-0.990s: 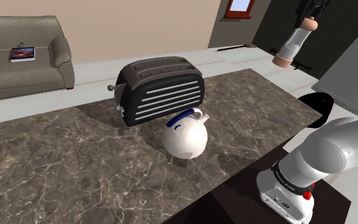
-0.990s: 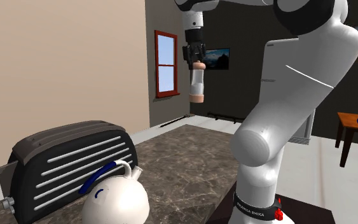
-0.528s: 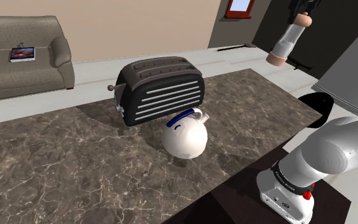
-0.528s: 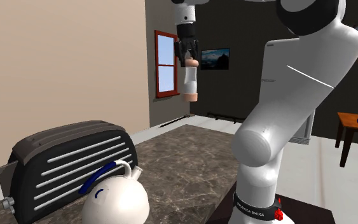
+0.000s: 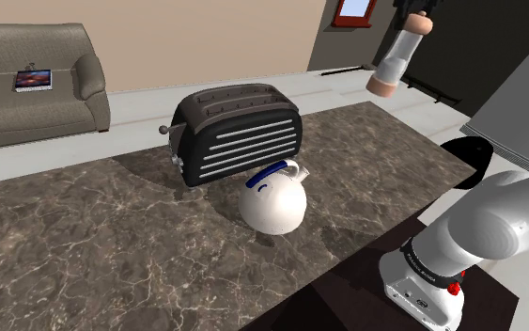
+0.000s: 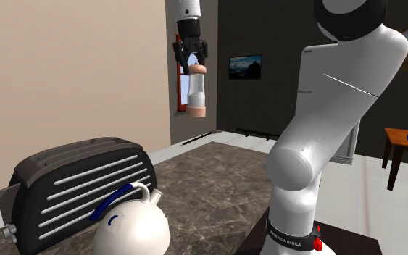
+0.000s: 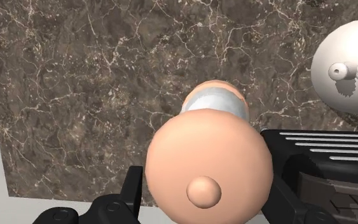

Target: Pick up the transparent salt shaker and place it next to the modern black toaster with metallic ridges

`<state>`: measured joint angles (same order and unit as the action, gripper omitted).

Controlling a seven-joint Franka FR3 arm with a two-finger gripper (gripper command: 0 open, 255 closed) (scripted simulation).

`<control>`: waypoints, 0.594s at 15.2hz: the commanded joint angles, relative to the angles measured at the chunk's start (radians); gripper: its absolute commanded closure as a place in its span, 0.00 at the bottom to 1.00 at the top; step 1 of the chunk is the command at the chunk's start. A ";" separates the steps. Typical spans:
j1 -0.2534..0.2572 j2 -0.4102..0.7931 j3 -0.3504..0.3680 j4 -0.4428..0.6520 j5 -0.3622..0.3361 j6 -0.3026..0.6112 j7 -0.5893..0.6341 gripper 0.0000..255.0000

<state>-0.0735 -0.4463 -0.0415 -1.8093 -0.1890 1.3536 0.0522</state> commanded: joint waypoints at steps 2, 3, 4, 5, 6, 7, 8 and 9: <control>0.021 0.023 0.057 0.016 0.026 -0.007 0.079 1.00; 0.027 0.034 0.075 0.027 0.034 -0.010 0.103 1.00; 0.034 0.046 0.093 0.039 0.041 -0.014 0.128 1.00; 0.038 0.053 0.102 0.046 0.045 -0.016 0.141 1.00; 0.038 0.046 0.101 0.025 0.046 -0.002 0.143 1.00; 0.038 0.040 0.101 0.005 0.046 0.011 0.144 1.00; 0.039 0.034 0.100 -0.014 0.047 0.025 0.146 1.00; 0.039 0.028 0.100 -0.034 0.047 0.038 0.148 1.00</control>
<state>-0.0353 -0.4074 0.0578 -1.8207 -0.1432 1.3802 0.1965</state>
